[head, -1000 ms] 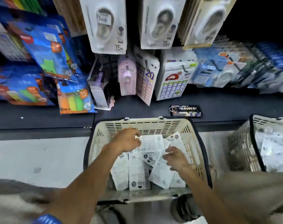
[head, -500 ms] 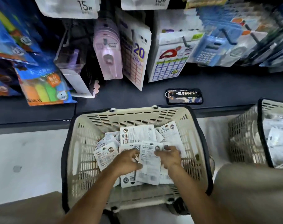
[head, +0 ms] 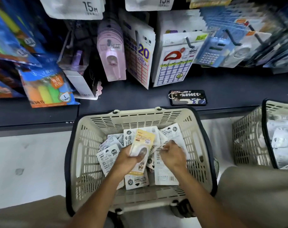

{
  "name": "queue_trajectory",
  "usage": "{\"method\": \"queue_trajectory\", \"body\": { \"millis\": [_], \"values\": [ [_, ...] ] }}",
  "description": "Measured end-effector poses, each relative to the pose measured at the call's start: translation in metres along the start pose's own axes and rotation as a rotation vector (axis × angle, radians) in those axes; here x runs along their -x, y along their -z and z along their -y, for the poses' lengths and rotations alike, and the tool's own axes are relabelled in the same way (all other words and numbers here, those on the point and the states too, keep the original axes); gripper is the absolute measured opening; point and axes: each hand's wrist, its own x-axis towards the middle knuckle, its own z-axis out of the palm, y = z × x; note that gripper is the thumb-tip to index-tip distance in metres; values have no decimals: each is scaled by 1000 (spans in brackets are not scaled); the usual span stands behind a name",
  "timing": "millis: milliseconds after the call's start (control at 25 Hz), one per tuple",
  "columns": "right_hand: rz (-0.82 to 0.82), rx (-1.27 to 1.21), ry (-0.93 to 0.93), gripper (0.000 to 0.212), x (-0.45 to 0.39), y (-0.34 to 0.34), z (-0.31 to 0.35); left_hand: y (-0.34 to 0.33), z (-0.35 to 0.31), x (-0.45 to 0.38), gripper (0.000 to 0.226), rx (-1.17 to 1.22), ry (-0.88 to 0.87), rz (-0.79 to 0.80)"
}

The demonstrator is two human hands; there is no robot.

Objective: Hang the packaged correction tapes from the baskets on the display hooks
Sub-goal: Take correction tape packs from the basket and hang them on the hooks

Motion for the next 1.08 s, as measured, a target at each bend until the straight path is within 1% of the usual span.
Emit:
{"method": "queue_trajectory", "body": {
  "millis": [40,80,120,160,200,240,320,400,480,600,680,720,760,840,880,920,1000,1040,1080],
  "values": [
    [-57,258,-39,37,2,2,-16,4,3,-1,25,16,49,-24],
    [-49,382,-63,53,6,2,-26,8,5,-2,27,37,81,-43],
    [-33,400,-69,67,8,-2,-32,12,7,-3,28,64,97,-64],
    [-31,342,-53,77,7,-10,-36,13,8,-5,27,82,104,-84],
    [-49,238,-42,82,5,-17,-37,14,7,-5,23,93,102,-98],
    [-83,101,-54,81,2,-22,-35,13,7,-5,19,92,98,-100],
    [-115,-147,-173,69,-4,-26,-34,9,7,-3,18,74,98,-92],
    [-64,-306,-321,59,-12,-28,-38,8,10,-2,25,37,97,-100],
    [18,-468,-413,46,-12,-30,-42,8,10,-1,30,26,92,-98],
    [92,-583,-524,25,-9,-42,-42,11,10,-1,32,19,87,-121],
    [74,-610,-531,15,-4,-47,-36,12,10,0,31,25,84,-132],
    [26,-599,-498,14,0,-45,-30,12,8,0,29,34,82,-142],
    [-46,-524,-436,15,3,-40,-24,13,8,-1,25,46,71,-151],
    [-235,-230,-258,22,11,-22,-11,15,5,-2,14,28,50,-150],
    [-282,-160,-161,28,17,-14,0,14,2,-2,10,8,46,-137],
    [-244,-186,-87,33,22,-7,13,11,-1,-2,7,-4,45,-103],
    [8,-360,-5,35,33,-5,39,6,-6,0,5,11,46,-1],
    [154,-409,9,33,38,-6,49,7,-7,0,10,46,54,37],
    [257,-413,30,34,40,-9,56,11,-4,-1,19,90,64,55]
  ]
}}
